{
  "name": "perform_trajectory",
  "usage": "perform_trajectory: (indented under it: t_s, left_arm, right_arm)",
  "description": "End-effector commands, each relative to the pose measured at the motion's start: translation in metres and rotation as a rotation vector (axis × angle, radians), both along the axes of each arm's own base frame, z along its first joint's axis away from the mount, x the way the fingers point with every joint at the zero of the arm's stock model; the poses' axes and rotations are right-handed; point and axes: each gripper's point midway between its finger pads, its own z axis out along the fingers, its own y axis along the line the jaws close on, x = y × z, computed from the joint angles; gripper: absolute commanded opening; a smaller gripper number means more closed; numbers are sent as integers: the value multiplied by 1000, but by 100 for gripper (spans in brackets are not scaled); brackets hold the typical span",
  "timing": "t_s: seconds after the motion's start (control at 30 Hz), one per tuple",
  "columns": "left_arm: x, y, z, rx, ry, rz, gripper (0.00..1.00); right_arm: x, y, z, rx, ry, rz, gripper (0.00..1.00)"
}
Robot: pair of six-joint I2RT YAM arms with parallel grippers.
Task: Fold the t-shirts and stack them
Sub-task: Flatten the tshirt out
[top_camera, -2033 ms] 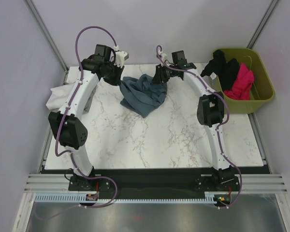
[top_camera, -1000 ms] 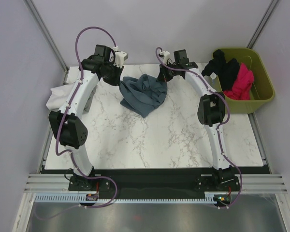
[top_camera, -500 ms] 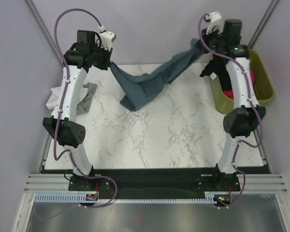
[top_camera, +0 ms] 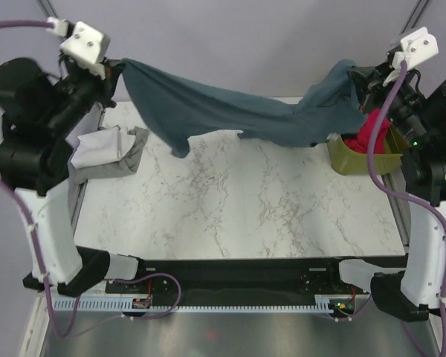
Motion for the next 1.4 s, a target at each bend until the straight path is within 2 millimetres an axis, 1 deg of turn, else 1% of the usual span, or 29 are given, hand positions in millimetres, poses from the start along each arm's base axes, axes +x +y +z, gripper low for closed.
perform_trajectory:
  t_s: [0.0, 0.03, 0.1, 0.13, 0.27, 0.37, 0.43, 0.53, 0.57, 0.63, 0.67, 0.7, 0.73, 0.77, 0.8, 0.83, 0.9, 0.93, 0.97, 1.03, 1.07, 1.1, 1.17, 1.2, 1.23, 1.27, 1.3, 1.33, 1.37]
  left_arm:
    - [-74, 4, 67, -37, -243, -52, 2]
    - [-100, 8, 80, -62, -293, -54, 2]
    - [-120, 10, 88, -81, -322, -57, 2]
    - [-140, 14, 94, -98, -354, -59, 2]
    - [-170, 19, 101, -102, -403, -60, 2]
    - [-170, 26, 102, -96, -415, -24, 2]
    - [-163, 27, 100, -95, -402, -6, 2]
    - [-131, 27, 84, -69, -338, 23, 2]
    - [-115, 27, 72, -57, -298, 38, 2]
    - [-81, 27, 54, -32, -244, 69, 2]
    - [-58, 23, 31, -8, -178, 67, 2]
    - [-44, 21, 17, 20, -149, 66, 2]
    - [-22, 18, 4, 33, -119, 67, 2]
    - [-2, 14, -25, 55, -48, 64, 2]
    - [10, 12, -40, 72, -14, 61, 2]
    - [32, 9, -63, 85, 46, 58, 2]
    - [56, 3, -108, 110, 154, 48, 2]
    - [73, -1, -135, 120, 219, 38, 2]
    - [83, -4, -164, 128, 289, 28, 2]
    - [96, -12, -204, 138, 384, -7, 2]
    - [111, -16, -246, 157, 477, -16, 2]
    - [118, -17, -262, 165, 503, -22, 2]
    - [143, -17, -310, 190, 581, -8, 2]
    - [153, -17, -327, 213, 601, -6, 2]
    - [163, -13, -342, 236, 618, 15, 2]
    - [174, -11, -349, 251, 616, 26, 2]
    - [189, -9, -385, 281, 667, 31, 2]
    - [203, -6, -386, 283, 656, 49, 2]
    - [212, 1, -400, 288, 678, 66, 2]
  right_arm:
    - [-47, -14, 16, 23, -42, -67, 0]
    - [-58, -16, 21, 28, -62, -78, 0]
    - [-90, -23, 42, 45, -130, -106, 0]
    - [-99, -25, 48, 58, -149, -113, 0]
    - [-151, -31, 93, 102, -293, -126, 0]
    - [-164, -32, 110, 119, -343, -125, 0]
    - [-153, -30, 110, 119, -333, -119, 0]
    - [-132, -24, 111, 125, -344, -89, 0]
    - [-111, -19, 98, 113, -304, -72, 0]
    - [-83, -16, 92, 104, -302, -62, 0]
    - [-58, -12, 72, 86, -249, -48, 0]
    - [-36, -10, 63, 63, -244, -45, 0]
    - [-10, -8, 37, 50, -181, -42, 0]
    - [6, -6, 23, 37, -156, -34, 0]
    - [27, -2, 7, 9, -137, -15, 0]
    - [49, 0, -23, 1, -73, -11, 0]
    - [85, 6, -64, -18, 8, 16, 0]
    - [101, 8, -94, -30, 68, 24, 0]
    - [113, 9, -112, -33, 102, 31, 0]
    - [148, 16, -164, -42, 200, 61, 0]
    - [160, 18, -181, -46, 231, 71, 0]
    - [184, 20, -215, -48, 290, 79, 0]
    - [210, 26, -243, -47, 333, 88, 0]
    - [233, 27, -287, -49, 409, 86, 0]
    - [250, 28, -290, -48, 404, 78, 0]
    - [270, 32, -339, -45, 489, 76, 0]
    - [282, 34, -354, -42, 508, 73, 0]
    - [301, 35, -345, -35, 477, 64, 0]
    - [317, 40, -390, -38, 541, 65, 0]
